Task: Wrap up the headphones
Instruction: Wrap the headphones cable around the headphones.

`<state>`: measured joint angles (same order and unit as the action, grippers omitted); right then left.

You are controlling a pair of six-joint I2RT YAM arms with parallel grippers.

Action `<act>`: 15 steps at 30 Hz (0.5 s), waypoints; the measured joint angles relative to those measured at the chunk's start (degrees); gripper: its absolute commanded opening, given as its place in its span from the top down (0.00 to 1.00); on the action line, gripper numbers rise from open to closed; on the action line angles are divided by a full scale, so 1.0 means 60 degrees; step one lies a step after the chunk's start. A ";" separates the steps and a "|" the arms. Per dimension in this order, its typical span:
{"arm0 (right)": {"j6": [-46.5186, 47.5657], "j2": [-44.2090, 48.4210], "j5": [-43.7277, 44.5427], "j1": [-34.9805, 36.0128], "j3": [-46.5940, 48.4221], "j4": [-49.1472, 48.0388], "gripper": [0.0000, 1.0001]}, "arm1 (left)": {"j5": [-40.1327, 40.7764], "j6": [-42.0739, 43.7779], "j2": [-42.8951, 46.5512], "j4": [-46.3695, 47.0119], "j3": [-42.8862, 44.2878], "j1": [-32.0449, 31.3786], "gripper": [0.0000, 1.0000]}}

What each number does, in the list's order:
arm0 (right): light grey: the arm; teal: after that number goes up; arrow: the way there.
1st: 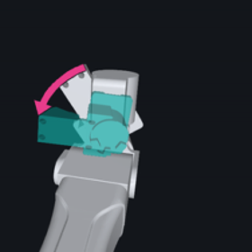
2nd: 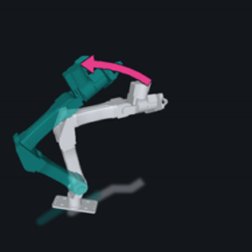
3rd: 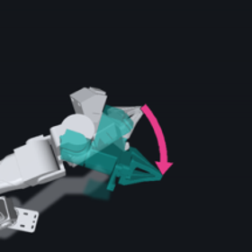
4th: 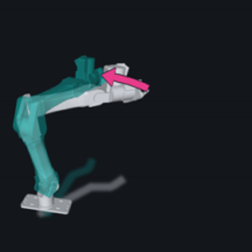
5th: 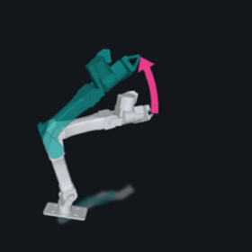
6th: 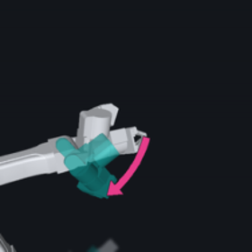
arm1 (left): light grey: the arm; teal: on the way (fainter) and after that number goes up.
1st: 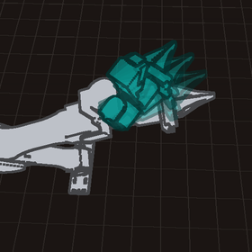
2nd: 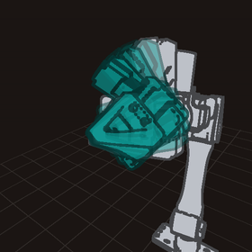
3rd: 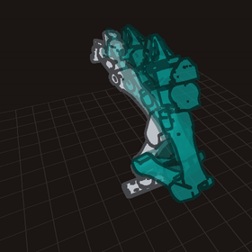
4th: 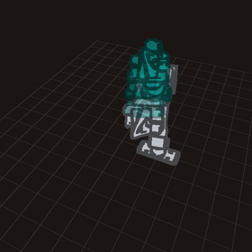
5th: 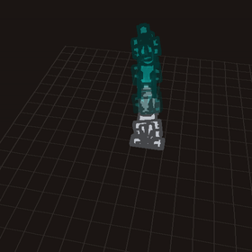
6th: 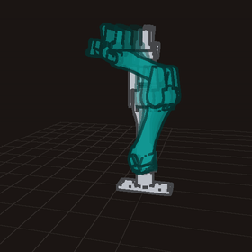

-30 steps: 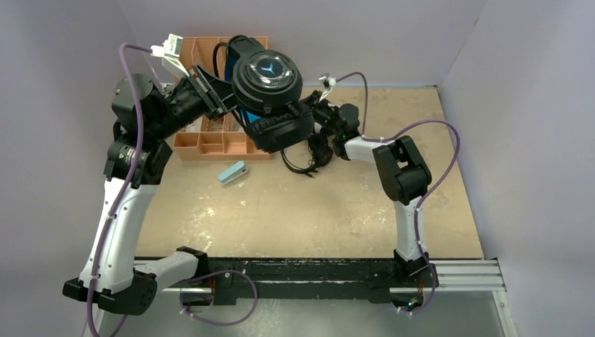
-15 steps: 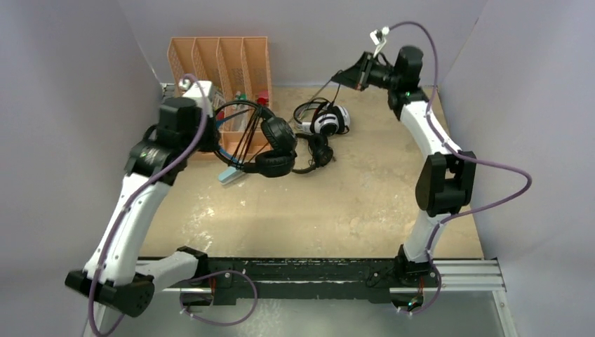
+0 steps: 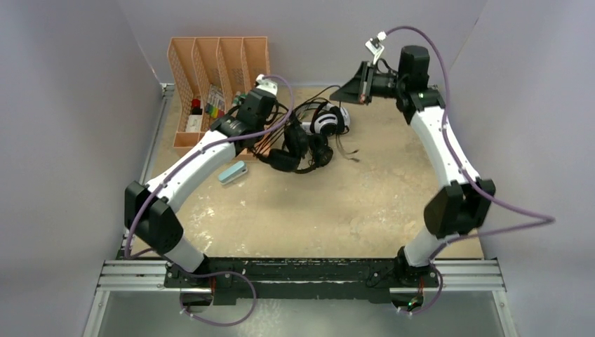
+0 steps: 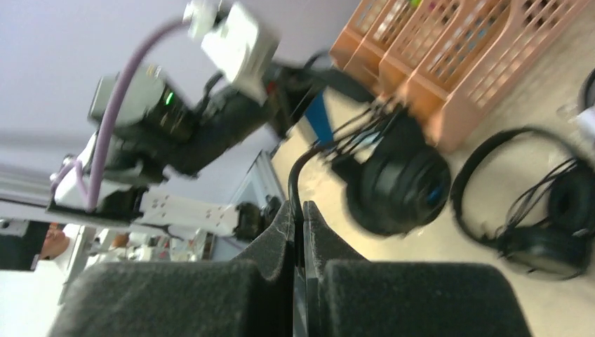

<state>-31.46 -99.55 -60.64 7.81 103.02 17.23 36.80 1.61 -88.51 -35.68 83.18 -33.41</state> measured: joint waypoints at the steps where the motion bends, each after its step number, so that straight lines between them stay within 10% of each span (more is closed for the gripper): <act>1: -0.0484 0.0597 0.0022 0.0120 -0.0834 -0.0557 1.00 | 0.0299 -0.0229 -0.0299 0.0102 0.0266 0.0000 1.00; 7: -0.2922 0.3388 0.2011 0.2167 -0.4360 -0.4302 1.00 | 0.1217 -0.2517 -0.1122 0.0390 0.1861 -0.0127 1.00; 15: -0.1621 0.4765 0.6371 0.4605 -0.7894 -0.8047 0.99 | -0.1075 -0.5854 -0.0685 0.0721 0.3268 0.0091 1.00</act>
<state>-41.19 -70.96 -22.41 35.44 55.66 -31.05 30.35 -33.52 -92.62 -31.35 102.78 -32.86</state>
